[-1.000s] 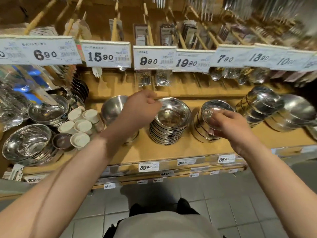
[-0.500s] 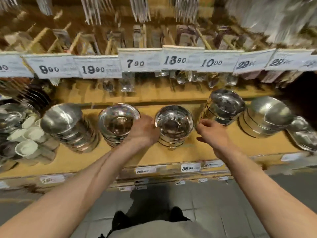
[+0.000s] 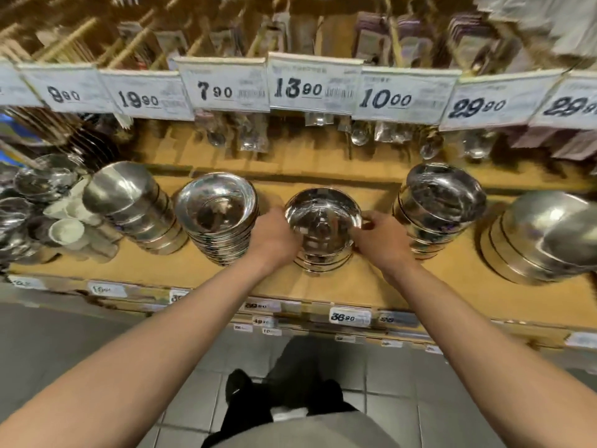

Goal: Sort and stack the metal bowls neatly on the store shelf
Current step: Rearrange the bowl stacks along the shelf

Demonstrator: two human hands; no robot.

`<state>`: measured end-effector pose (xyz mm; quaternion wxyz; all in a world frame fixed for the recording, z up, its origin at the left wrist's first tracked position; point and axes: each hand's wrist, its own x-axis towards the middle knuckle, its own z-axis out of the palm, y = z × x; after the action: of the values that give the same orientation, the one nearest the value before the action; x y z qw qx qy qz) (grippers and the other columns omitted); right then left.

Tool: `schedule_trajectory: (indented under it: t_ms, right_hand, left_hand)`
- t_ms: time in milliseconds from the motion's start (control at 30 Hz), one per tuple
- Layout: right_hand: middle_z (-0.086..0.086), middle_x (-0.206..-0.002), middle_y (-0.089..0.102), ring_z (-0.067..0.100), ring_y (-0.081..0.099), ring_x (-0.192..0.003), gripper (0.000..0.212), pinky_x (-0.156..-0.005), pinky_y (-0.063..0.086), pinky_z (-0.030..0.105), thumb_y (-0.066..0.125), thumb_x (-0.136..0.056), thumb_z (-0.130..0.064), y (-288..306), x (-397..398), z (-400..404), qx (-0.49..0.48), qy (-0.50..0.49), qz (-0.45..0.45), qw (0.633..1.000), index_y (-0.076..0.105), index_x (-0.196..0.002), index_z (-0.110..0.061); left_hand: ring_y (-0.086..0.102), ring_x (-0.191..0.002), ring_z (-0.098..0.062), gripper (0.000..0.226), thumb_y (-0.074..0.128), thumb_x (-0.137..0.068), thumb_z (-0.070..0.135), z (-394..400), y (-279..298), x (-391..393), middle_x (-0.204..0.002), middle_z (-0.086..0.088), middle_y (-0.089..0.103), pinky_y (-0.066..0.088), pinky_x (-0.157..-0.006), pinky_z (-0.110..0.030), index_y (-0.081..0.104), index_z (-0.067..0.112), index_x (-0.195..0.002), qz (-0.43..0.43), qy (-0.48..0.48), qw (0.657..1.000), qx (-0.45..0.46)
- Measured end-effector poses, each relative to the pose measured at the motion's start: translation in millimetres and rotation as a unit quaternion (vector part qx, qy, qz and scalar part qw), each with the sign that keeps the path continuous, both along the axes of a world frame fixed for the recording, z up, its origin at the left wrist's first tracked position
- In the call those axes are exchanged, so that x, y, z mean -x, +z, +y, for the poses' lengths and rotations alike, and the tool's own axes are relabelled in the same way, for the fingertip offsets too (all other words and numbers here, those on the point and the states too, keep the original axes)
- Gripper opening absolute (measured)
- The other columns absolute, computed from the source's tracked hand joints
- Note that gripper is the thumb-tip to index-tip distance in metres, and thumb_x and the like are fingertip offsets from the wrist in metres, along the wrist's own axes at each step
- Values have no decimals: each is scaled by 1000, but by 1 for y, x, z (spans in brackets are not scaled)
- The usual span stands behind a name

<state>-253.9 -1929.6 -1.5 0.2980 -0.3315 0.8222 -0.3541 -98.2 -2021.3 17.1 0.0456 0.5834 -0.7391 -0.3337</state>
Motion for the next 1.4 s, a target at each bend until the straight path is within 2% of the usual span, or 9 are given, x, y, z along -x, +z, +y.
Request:
schedule_trajectory:
  t_ms: [133, 233, 333, 467, 700, 833, 967, 1267, 1400]
  right_hand:
    - [4, -81, 75, 27, 72, -81, 14, -80, 60, 46, 65, -92, -16, -2, -3, 3, -3, -13, -11, 1000, 69, -83, -25]
    - [4, -82, 74, 24, 72, -81, 6, -79, 60, 45, 66, -93, -18, -9, -7, 4, -1, -30, -21, 999, 71, -95, -18]
    - [-4, -70, 68, 13, 63, -67, 7, -60, 49, 27, 64, -95, -16, -14, -14, 6, 16, -33, 2, 999, 67, -97, -22]
    - [9, -78, 72, 24, 60, -68, 12, -53, 38, 15, 60, -94, -8, -20, -21, 13, 76, -21, 12, 997, 71, -94, -5]
    - [9, -92, 75, 26, 64, -80, 18, -57, 41, 13, 61, -97, -12, -20, -15, 11, 69, -21, 24, 997, 72, -110, -6]
    - [12, -97, 74, 30, 66, -89, 24, -72, 49, 34, 59, -98, -15, -17, -4, 8, 45, 8, 34, 998, 69, -119, -8]
    - [-8, -85, 69, 17, 68, -82, 34, -70, 47, 29, 59, -100, -28, -22, 1, 7, 11, 15, -22, 1000, 60, -133, -22]
    - [-11, -82, 67, 14, 67, -80, 30, -62, 46, 24, 59, -99, -29, -28, 4, 4, 4, 30, -17, 999, 62, -128, -23]
    - [-22, -80, 57, -1, 55, -74, 29, -61, 39, 17, 60, -99, -23, -31, 3, 4, 19, 39, 32, 999, 65, -127, -19]
  left_hand:
    - [60, -95, -31, 35, 62, -90, 11, -5, 3, 0, -115, -17, 67, 46, -74, -35, 57, 2, -123, -9, -12, 1000, 7]
    - [58, -91, -29, 33, 64, -91, 13, -10, 2, -2, -113, -17, 69, 41, -73, -33, 58, 4, -122, -8, -25, 999, 28]
    - [55, -89, -27, 34, 66, -91, 14, -14, 1, -1, -113, -17, 70, 40, -73, -32, 57, 5, -123, -7, -35, 999, 31]
    - [55, -90, -25, 43, 61, -93, 10, -16, -3, -4, -117, -16, 68, 41, -75, -32, 49, 6, -135, 23, -39, 999, 11]
    - [54, -87, -23, 44, 63, -94, 12, -16, -10, -6, -115, -16, 68, 41, -73, -31, 47, 6, -135, 55, -42, 998, 11]
    - [55, -82, -21, 44, 64, -95, 18, -13, -13, -6, -108, -12, 65, 42, -71, -31, 44, 6, -132, 60, -48, 997, 3]
    - [54, -74, -7, 42, 60, -96, 22, -14, -20, -6, -98, -1, 61, 37, -56, -22, 41, 10, -132, 76, -37, 996, -28]
    - [57, -92, -21, 34, 60, -96, 26, -15, -24, -3, -115, -10, 62, 41, -63, -28, 55, 5, -122, 52, -9, 998, -45]
    - [59, -97, -28, 31, 59, -94, 21, -15, -22, -1, -114, -16, 65, 40, -67, -26, 61, -1, -115, 17, -25, 999, -16]
